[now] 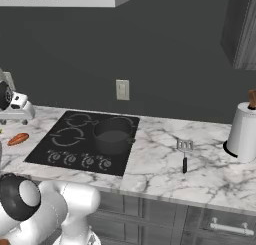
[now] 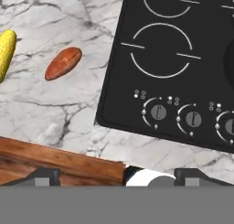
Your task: Put the sweet potato and corn in the pot. Retrieve the spatula and lightly stir the vegetables in the pot.
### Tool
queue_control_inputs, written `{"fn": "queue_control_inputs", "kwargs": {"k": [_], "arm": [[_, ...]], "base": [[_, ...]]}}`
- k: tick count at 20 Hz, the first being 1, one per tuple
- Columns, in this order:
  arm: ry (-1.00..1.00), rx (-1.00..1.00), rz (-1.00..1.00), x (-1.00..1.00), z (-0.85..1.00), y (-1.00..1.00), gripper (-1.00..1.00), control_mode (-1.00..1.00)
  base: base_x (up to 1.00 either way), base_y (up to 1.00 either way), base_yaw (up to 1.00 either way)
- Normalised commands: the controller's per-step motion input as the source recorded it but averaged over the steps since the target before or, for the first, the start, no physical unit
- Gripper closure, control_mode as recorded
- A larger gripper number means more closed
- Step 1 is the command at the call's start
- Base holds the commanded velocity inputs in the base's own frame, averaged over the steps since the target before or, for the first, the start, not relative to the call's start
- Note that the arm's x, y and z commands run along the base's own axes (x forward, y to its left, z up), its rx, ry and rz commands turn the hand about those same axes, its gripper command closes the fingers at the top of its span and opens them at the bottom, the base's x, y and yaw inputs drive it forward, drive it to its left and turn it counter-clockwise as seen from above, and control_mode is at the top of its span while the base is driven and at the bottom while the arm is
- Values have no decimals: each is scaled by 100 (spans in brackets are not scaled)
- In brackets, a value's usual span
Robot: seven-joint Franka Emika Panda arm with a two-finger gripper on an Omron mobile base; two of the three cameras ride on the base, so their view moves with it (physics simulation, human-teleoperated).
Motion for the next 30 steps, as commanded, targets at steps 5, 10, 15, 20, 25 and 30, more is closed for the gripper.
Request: {"fn": "queue_control_inputs", "kwargs": {"k": [5, 10, 15, 20, 25, 30], "arm": [[38, 0, -16, 98, -93, 76, -100, -100], [43, 0, -19, 71, -74, 58, -100, -100], [2, -1, -4, 4, -7, 23, -100, -100], [-13, -2, 0, 23, -21, 23, -100, -100], [-10, 0, -1, 27, -41, 18, -100, -100], [-3, 0, 0, 19, -38, 12, -100, -100]], "base": [[0, 0, 0], [0, 0, 0], [0, 0, 0], [0, 0, 0], [0, 0, 0], [0, 0, 0]]}}
